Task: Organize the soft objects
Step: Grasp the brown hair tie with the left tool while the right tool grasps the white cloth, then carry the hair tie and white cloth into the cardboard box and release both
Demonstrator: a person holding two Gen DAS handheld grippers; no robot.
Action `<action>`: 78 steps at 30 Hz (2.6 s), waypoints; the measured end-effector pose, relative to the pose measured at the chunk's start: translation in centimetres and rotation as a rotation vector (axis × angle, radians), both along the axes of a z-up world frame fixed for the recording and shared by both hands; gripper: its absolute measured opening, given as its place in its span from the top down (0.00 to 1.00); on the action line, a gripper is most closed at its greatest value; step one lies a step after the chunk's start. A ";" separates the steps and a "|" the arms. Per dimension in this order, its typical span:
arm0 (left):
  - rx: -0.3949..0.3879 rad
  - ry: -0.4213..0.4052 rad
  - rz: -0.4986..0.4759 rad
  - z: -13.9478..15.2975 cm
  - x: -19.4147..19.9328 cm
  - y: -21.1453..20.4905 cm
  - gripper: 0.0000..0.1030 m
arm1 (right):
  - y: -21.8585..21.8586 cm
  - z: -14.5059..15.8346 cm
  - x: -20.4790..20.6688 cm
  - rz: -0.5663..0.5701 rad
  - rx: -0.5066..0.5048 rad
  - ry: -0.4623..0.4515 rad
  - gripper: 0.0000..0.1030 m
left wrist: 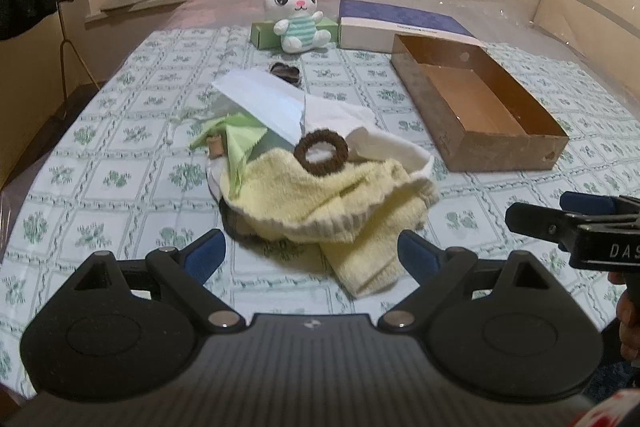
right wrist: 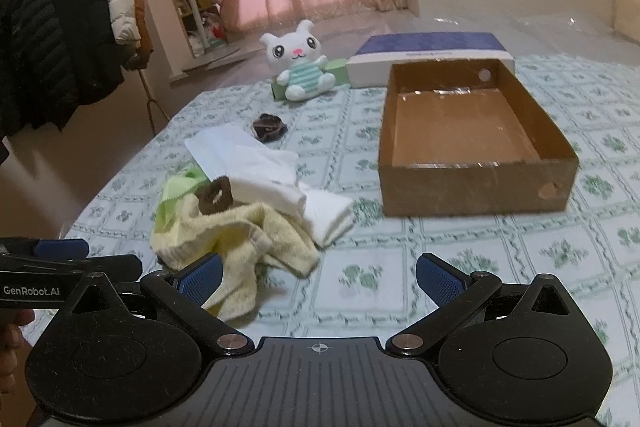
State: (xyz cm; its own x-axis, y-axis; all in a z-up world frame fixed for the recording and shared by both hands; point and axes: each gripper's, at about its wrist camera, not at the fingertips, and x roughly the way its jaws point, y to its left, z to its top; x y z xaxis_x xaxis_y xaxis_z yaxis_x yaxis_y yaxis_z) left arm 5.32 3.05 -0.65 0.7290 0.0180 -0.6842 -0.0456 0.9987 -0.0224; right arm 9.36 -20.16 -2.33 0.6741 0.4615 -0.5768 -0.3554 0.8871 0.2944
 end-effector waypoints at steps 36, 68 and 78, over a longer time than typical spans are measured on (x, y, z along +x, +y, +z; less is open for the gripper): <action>0.055 0.005 -0.147 -3.5 11.5 1.0 0.32 | 5.4 -3.8 10.1 0.178 0.017 -0.021 0.26; -0.106 -0.039 -0.049 -3.6 11.6 5.0 0.87 | 9.0 -5.7 12.3 0.307 -0.085 -0.095 0.36; -0.095 -0.008 -0.041 -4.9 12.2 5.1 0.87 | 10.8 -6.9 13.3 0.389 -0.145 -0.130 0.76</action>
State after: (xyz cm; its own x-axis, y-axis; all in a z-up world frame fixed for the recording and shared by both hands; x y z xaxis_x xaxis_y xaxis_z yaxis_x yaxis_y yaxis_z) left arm 17.50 8.14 -5.51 0.7336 -0.0763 -0.6753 -0.0044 0.9931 -0.1170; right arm 22.63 -9.34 -9.26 0.5373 0.6161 -0.5760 -0.6976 0.7084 0.1069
